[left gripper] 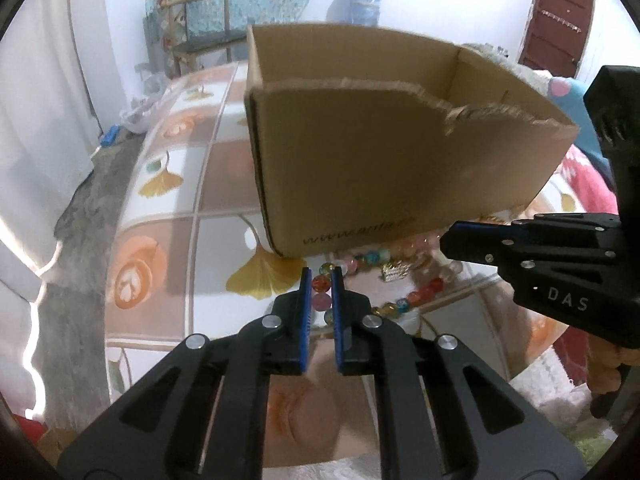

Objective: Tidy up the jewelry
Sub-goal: 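Lift the bracelet into the box and open the left gripper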

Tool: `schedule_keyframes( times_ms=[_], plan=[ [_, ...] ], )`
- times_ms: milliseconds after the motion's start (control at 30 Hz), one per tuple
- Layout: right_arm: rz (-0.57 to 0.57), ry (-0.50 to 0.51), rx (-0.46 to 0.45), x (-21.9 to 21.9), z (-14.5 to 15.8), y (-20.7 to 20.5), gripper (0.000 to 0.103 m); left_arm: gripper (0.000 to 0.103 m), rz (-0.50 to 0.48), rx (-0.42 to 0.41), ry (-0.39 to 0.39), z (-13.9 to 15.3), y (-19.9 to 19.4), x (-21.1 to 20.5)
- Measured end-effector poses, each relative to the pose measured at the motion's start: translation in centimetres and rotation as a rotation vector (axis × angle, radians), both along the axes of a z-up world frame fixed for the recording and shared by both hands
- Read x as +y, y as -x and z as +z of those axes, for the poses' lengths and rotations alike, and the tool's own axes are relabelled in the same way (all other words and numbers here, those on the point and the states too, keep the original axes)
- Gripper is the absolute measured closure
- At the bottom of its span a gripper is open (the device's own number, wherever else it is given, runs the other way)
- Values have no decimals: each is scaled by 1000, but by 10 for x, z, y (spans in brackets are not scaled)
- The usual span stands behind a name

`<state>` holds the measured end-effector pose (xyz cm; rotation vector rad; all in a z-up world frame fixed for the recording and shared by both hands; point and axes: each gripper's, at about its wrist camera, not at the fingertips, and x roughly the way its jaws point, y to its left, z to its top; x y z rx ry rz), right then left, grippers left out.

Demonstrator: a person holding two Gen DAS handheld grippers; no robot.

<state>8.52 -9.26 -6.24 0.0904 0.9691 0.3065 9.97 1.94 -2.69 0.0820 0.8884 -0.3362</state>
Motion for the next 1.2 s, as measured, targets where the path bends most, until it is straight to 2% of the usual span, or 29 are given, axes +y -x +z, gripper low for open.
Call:
schedule_keyframes(
  times_ms=[333, 600, 733, 833, 933, 967, 1067, 1100, 1200],
  plan=[
    [7, -9, -117, -9, 43, 31, 93, 94, -16, -117, 3, 44, 23, -4],
    [37, -50, -271, -20, 107, 55, 93, 94, -72, -289, 13, 110, 41, -12],
    [64, -58, -359, -24, 140, 51, 93, 94, -109, -393, 14, 147, 37, -19],
    [87, -45, -391, -26, 157, 26, 93, 94, -132, -418, -3, 161, 16, -24],
    [110, -53, -331, -30, 155, -13, 93, 94, -154, -385, -36, 156, -21, -33],
    [125, -67, -278, -32, 149, -31, 93, 94, -152, -373, -53, 153, -29, -36],
    [152, -101, -88, -35, 126, -79, 93, 94, -169, -254, -113, 128, -74, -44],
    [168, -127, 2, -36, 113, -98, 93, 94, -173, -230, -125, 122, -82, -46],
    [175, -161, 177, -37, 84, -133, 93, 94, -190, -161, -192, 100, -104, -51]
  ],
)
